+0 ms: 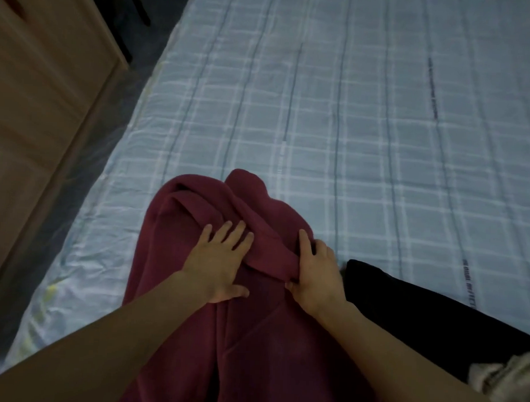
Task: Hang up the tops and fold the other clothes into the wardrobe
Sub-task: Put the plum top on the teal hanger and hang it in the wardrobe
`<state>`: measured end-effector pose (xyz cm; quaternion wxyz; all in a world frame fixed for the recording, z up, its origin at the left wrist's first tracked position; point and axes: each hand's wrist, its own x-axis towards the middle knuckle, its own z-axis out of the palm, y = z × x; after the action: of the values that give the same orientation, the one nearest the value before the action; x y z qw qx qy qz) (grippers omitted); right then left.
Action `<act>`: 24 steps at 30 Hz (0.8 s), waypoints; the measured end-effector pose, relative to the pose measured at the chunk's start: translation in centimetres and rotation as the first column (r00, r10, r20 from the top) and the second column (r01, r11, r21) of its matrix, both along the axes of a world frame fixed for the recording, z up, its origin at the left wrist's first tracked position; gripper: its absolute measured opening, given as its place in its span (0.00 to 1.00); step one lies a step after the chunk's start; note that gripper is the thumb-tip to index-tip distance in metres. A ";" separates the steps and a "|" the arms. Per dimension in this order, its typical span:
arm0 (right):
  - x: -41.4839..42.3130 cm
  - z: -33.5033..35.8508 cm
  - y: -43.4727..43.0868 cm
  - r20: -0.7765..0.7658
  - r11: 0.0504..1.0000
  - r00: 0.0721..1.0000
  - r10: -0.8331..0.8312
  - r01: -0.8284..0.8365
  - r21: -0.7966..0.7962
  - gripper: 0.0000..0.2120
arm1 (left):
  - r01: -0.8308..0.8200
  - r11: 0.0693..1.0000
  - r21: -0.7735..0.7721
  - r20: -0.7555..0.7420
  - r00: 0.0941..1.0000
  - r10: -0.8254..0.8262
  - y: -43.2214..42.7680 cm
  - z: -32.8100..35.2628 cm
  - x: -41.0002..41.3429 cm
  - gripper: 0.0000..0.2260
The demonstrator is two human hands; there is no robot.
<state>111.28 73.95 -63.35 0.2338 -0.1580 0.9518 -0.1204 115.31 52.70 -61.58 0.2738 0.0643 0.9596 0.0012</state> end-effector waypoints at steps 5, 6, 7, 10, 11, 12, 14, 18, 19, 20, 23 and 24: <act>1.0 -0.4 -0.6 -0.032 0.998 0.999 -0.028 0.026 -0.051 0.41 | -0.013 0.999 -0.037 -0.012 1.000 0.012 0.7 -0.4 -0.2 0.53; 1.2 -0.4 -0.7 -0.025 0.996 0.998 -0.051 0.049 -0.073 0.40 | -0.020 0.999 -0.037 -0.023 1.000 0.019 0.9 -0.3 -0.3 0.54; 1.3 -0.2 -0.8 -0.012 0.992 0.997 -0.076 0.074 -0.098 0.39 | -0.030 0.999 -0.037 -0.034 0.999 0.029 1.1 -0.2 -0.3 0.54; 1.4 0.4 -0.6 0.073 0.976 0.989 -0.128 0.139 -0.167 0.37 | -0.043 0.998 -0.054 -0.059 0.997 0.040 1.6 0.1 0.1 0.53; 1.3 0.8 -0.5 0.098 0.972 0.986 -0.136 0.152 -0.181 0.37 | -0.049 0.997 -0.054 -0.062 0.997 0.045 1.6 0.1 0.4 0.52; 1.3 1.2 -0.5 0.115 0.967 0.983 -0.143 0.163 -0.197 0.37 | -0.061 0.997 -0.046 -0.068 0.996 0.058 1.5 0.1 0.8 0.51; 1.2 2.2 -0.4 0.129 0.948 0.978 -0.162 0.190 -0.254 0.35 | -0.101 0.995 0.005 -0.091 0.991 0.101 1.3 0.5 1.5 0.48; 1.5 4.9 -0.5 0.085 0.915 0.983 -0.164 0.183 -0.358 0.33 | -0.213 0.947 0.240 -0.184 0.948 0.260 1.8 2.8 2.5 0.38; 1.6 5.7 -0.7 0.075 0.912 0.986 -0.147 0.165 -0.376 0.33 | -0.257 0.908 0.331 -0.188 0.925 0.330 2.1 3.8 2.6 0.34; 1.8 6.6 -0.9 0.060 0.910 0.990 -0.125 0.138 -0.391 0.33 | -0.304 0.851 0.428 -0.176 0.895 0.409 2.4 4.9 2.7 0.29; 2.2 9.7 -1.8 -0.018 0.905 0.998 -0.061 0.047 -0.424 0.33 | -0.456 0.589 0.667 -0.025 0.777 0.630 3.7 9.1 2.5 0.13; 2.2 10.9 -2.0 -0.048 0.901 0.997 -0.053 0.027 -0.433 0.34 | -0.508 0.470 0.722 0.072 0.730 0.679 4.1 10.6 2.2 0.13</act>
<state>113.50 71.92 -52.48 0.1627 -0.1898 0.9109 -0.3284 117.55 56.80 -50.99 0.0994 -0.1769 0.8685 0.4522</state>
